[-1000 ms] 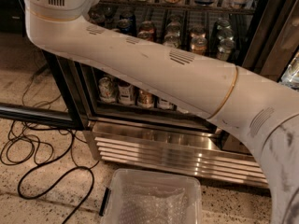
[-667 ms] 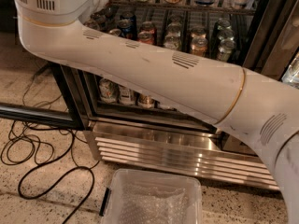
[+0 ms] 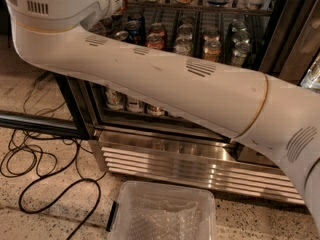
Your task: Pick coke can from top shelf of fridge
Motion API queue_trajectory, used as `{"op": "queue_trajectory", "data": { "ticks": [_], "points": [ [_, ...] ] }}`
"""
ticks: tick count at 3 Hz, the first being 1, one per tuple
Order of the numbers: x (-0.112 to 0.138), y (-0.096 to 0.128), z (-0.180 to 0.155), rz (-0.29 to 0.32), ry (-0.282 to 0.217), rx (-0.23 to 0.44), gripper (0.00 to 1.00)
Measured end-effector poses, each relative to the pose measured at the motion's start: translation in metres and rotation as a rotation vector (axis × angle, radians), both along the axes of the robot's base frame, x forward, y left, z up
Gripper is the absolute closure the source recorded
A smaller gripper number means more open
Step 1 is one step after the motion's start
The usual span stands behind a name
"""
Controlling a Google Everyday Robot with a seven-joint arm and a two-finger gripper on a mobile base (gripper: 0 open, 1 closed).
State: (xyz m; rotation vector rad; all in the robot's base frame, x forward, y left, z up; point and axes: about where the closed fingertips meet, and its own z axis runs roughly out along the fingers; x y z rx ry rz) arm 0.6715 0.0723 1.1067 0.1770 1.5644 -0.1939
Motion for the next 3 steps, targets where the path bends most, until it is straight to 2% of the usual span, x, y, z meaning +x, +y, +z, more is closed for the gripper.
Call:
{"op": "queue_trajectory", "data": {
  "ticks": [1, 2, 3],
  "points": [
    [-0.018, -0.003, -0.006, -0.043, 0.039, 0.067, 1.0],
    [-0.06, 0.011, -0.02, -0.063, 0.134, 0.131, 1.0],
    [-0.087, 0.029, -0.03, -0.034, 0.191, 0.148, 1.0]
  ]
}}
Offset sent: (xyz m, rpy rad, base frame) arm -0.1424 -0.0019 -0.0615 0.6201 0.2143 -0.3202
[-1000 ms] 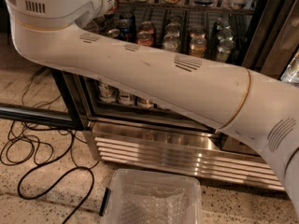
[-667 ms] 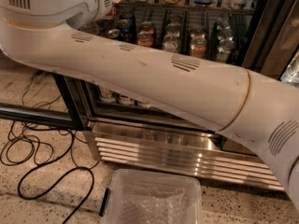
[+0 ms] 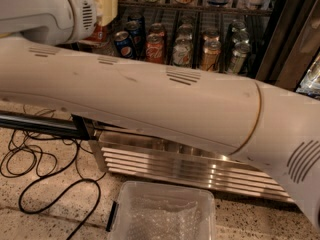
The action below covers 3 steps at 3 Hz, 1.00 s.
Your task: Pick coke can from top shelf of fridge
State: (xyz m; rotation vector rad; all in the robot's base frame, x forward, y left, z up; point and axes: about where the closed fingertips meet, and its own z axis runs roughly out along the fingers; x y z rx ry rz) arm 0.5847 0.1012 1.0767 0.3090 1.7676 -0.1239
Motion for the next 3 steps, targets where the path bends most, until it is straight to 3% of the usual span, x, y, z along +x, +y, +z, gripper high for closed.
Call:
{"op": "queue_trajectory", "data": {
  "ticks": [1, 2, 3],
  "points": [
    [0.003, 0.007, 0.003, 0.041, -0.002, -0.038, 1.0],
    [0.003, -0.018, -0.02, 0.011, 0.12, 0.075, 1.0],
    [-0.012, -0.043, -0.071, 0.021, 0.319, 0.179, 1.0]
  ]
}}
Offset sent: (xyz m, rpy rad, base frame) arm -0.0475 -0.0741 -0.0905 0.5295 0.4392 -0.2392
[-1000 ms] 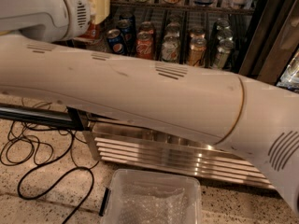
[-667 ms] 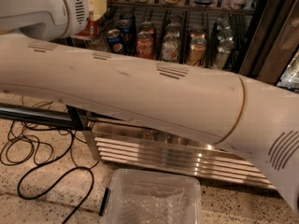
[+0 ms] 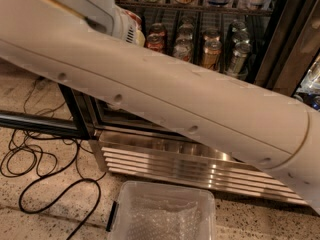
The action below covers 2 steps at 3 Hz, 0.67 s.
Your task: Pick coke can from top shelf of fridge
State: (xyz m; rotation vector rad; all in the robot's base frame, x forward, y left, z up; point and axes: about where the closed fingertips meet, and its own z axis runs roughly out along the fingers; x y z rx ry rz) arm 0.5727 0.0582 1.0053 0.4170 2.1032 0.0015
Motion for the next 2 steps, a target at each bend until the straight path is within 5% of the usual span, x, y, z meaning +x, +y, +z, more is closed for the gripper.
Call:
{"op": "queue_trajectory", "data": {
  "ticks": [1, 2],
  "points": [
    [-0.012, -0.021, -0.035, 0.004, 0.129, 0.061, 1.0],
    [-0.024, -0.045, -0.055, -0.014, 0.2, 0.084, 1.0]
  ]
}}
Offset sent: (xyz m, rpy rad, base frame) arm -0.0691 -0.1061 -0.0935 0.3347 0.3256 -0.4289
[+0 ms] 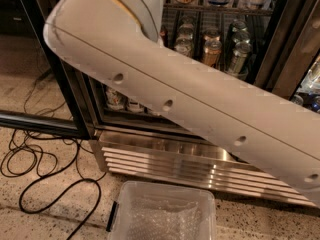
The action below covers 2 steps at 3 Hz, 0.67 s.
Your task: Pick coke can from top shelf of fridge
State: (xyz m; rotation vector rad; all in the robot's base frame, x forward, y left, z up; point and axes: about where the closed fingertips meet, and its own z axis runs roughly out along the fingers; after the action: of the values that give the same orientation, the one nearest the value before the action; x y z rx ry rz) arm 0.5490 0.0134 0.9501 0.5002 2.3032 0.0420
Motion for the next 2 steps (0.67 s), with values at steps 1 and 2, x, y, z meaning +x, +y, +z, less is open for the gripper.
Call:
{"op": "queue_trajectory", "data": {
  "ticks": [1, 2],
  "points": [
    [0.006, 0.007, 0.002, 0.056, -0.016, -0.01, 1.0],
    [-0.007, 0.0, -0.01, 0.065, 0.058, 0.085, 1.0]
  ]
}}
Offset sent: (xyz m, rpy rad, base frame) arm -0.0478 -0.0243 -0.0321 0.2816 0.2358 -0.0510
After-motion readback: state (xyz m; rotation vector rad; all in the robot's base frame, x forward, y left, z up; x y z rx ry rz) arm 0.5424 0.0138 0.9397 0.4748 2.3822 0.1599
